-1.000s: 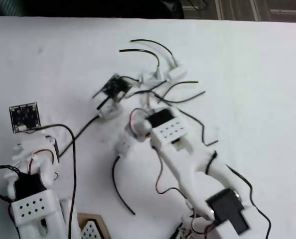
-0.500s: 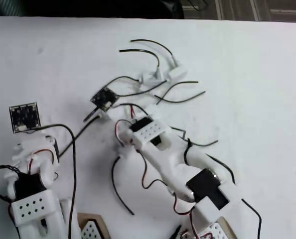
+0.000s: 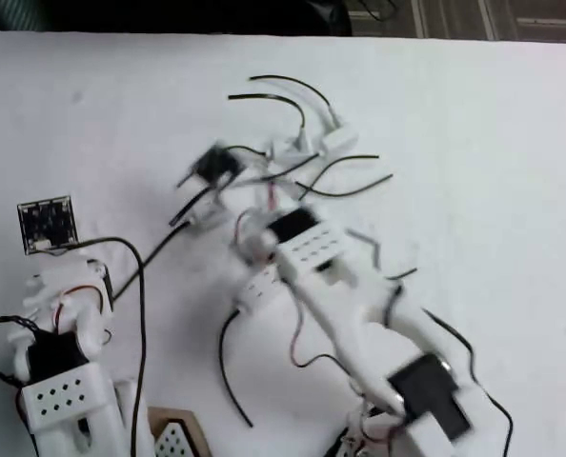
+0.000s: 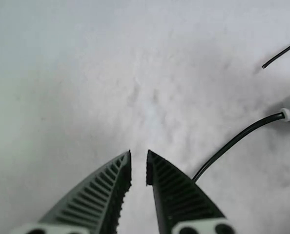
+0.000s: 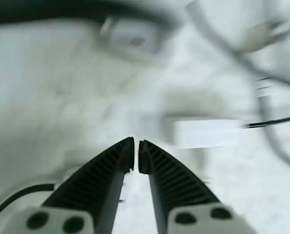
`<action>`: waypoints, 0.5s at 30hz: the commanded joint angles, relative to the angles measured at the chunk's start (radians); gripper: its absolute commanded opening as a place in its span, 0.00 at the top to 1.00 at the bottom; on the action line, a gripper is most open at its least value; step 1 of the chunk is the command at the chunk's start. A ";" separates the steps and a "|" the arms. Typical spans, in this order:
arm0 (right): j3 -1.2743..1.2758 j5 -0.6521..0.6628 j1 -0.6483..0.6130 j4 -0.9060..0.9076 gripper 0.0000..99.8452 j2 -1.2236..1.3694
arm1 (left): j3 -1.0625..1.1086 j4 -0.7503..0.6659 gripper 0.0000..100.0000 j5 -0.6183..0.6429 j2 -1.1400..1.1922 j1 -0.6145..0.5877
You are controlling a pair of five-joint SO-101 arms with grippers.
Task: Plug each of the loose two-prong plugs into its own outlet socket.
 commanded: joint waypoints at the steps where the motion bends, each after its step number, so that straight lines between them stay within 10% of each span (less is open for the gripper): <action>1: -0.129 0.041 0.113 0.077 0.90 -0.145 | -0.008 -0.017 0.92 -0.009 -0.010 -0.007; 15: -0.505 0.298 0.351 0.133 0.86 0.432 | -0.008 -0.017 0.92 -0.009 -0.010 -0.007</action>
